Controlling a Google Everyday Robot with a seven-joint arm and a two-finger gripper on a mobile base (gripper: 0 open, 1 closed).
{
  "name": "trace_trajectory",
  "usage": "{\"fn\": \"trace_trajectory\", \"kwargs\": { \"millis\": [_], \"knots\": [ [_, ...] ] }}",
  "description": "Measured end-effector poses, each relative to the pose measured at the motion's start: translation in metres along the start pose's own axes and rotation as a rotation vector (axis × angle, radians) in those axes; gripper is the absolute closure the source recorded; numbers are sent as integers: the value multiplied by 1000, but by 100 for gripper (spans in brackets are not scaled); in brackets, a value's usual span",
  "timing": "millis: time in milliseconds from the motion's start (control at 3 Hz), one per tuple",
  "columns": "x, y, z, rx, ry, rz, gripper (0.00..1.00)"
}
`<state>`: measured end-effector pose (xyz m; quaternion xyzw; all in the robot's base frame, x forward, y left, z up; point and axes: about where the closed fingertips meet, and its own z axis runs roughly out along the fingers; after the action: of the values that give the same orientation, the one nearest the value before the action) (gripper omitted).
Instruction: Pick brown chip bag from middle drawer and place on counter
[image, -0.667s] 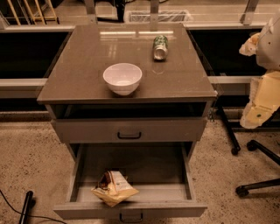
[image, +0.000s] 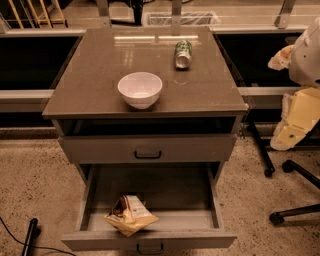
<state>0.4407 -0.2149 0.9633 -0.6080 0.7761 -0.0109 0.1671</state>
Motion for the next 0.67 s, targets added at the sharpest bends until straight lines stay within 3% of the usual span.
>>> {"fn": "trace_trajectory", "kwargs": {
  "millis": [333, 667],
  "knots": [
    [-12, 18, 32, -41, -100, -67, 0],
    [-18, 57, 100, -113, -171, -177, 0]
  ]
}}
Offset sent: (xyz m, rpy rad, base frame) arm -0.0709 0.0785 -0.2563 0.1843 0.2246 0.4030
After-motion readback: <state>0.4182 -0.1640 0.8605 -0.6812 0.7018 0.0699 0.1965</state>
